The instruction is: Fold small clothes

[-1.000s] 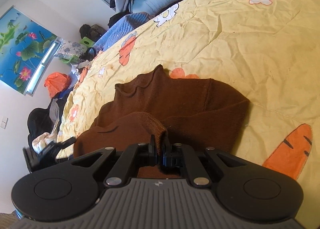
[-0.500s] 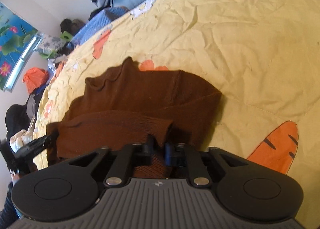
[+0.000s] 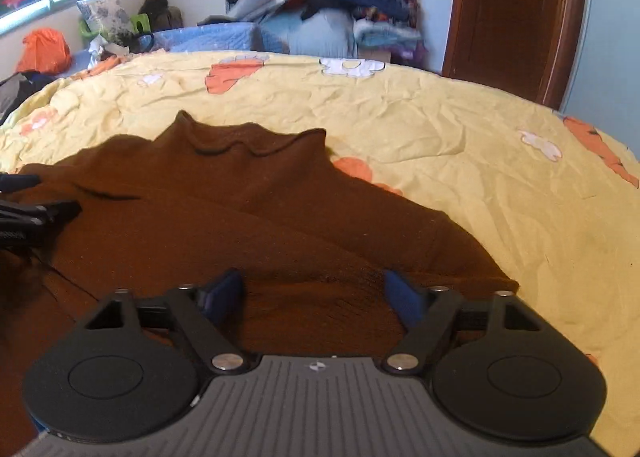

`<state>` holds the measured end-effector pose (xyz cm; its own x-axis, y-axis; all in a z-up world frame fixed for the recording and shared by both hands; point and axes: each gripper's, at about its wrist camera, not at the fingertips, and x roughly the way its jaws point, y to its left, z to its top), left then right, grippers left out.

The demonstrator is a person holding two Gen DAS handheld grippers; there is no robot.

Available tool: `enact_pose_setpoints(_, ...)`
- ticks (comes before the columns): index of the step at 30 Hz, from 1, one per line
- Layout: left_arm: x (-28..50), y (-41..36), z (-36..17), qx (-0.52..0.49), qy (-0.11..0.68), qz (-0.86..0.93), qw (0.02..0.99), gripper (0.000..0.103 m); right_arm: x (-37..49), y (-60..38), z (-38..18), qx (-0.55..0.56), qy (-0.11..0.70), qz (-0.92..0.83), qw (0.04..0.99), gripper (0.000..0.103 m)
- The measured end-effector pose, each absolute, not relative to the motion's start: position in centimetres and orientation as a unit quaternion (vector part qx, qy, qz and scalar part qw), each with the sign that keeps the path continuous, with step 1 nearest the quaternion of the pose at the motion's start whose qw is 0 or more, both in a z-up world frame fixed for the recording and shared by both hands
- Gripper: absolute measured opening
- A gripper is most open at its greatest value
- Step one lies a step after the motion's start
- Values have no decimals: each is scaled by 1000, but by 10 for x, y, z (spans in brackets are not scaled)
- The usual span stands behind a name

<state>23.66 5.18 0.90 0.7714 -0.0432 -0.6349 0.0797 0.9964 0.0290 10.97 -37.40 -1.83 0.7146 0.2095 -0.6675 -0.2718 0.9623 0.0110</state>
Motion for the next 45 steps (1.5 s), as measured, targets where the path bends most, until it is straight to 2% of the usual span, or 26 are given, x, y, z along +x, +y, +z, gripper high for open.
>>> enact_pose_setpoints(3, 241, 57, 7, 41, 340, -39, 939, 101, 106, -378, -27, -53, 328, 147, 932, 81)
enact_pose_setpoints(7, 220, 39, 20, 88, 335, 3, 938, 99, 100, -357, -13, -35, 356, 125, 925, 85)
enact_pose_setpoints(9, 186, 41, 34, 63, 328, -20, 942, 99, 82, -358, 2, 8, 365, 115, 924, 91)
enact_pose_setpoints(11, 157, 44, 36, 32, 329, -59, 942, 99, 44, -351, 13, 34, 331, 157, 930, 103)
enact_pose_setpoints(12, 150, 43, 31, 29, 338, -72, 938, 99, 32, -349, 13, 32, 320, 170, 931, 103)
enact_pose_setpoints(14, 147, 44, 11, 42, 369, -73, 926, 100, 26, -339, -1, 9, 349, 172, 921, 103)
enact_pose_setpoints(15, 143, 51, 5, 26, 354, -77, 932, 101, 28, -339, -13, -4, 370, 166, 914, 103)
enact_pose_setpoints(19, 128, 76, 23, -5, 362, -27, 932, 100, 22, -348, -27, -56, 373, 126, 917, 103)
enact_pose_setpoints(23, 79, 113, 31, -83, 363, -35, 927, 101, -19, -391, -2, 36, 356, 145, 923, 103)
enact_pose_setpoints(25, 70, 129, 21, -115, 386, -27, 915, 100, -29, -421, -8, 100, 373, 131, 913, 103)
enact_pose_setpoints(27, 65, 134, 18, -125, 377, -17, 917, 99, -32, -445, -22, 163, 403, 117, 893, 101)
enact_pose_setpoints(28, 67, 133, 19, -126, 381, -13, 916, 91, -39, -448, -24, 175, 388, 123, 896, 98)
enact_pose_setpoints(29, 69, 130, 21, -128, 381, -20, 915, 78, -36, -450, -27, 188, 396, 129, 889, 94)
enact_pose_setpoints(30, 72, 128, 23, -129, 383, -28, 914, 44, -40, -448, -26, 194, 398, 135, 886, 87)
enact_pose_setpoints(31, 77, 126, 22, -131, 391, -28, 910, 27, -33, -448, -28, 205, 409, 150, 876, 62)
enact_pose_setpoints(32, 81, 125, 22, -126, 393, -22, 911, 21, -26, -446, -30, 213, 421, 159, 867, 27)
enact_pose_setpoints(33, 85, 125, 22, -118, 397, -16, 910, 3, -20, -444, -34, 209, 435, 156, 862, 14)
enact_pose_setpoints(35, 85, 133, 23, -118, 399, -11, 909, 3, -16, -444, -36, 185, 437, 150, 868, 13)
enact_pose_setpoints(39, 70, 140, 20, -98, 391, -19, 915, 3, -18, -470, -47, 220, 422, 128, 870, 7)
enact_pose_setpoints(40, 66, 141, 22, -106, 395, -26, 912, 3, -19, -472, -49, 235, 419, 129, 868, 15)
enact_pose_setpoints(41, 60, 143, 24, -125, 401, -35, 907, 5, -32, -466, -47, 246, 415, 135, 865, 31)
enact_pose_setpoints(42, 54, 147, 25, -152, 410, -49, 898, 12, -41, -464, -45, 259, 416, 143, 860, 43)
enact_pose_setpoints(43, 47, 152, 25, -185, 420, -63, 886, 37, -43, -466, -44, 276, 416, 157, 852, 73)
enact_pose_setpoints(44, 37, 157, 23, -225, 422, -78, 875, 53, -55, -465, -39, 290, 414, 171, 846, 98)
enact_pose_setpoints(45, 25, 161, 22, -262, 410, -94, 869, 84, -62, -465, -37, 298, 411, 180, 843, 103)
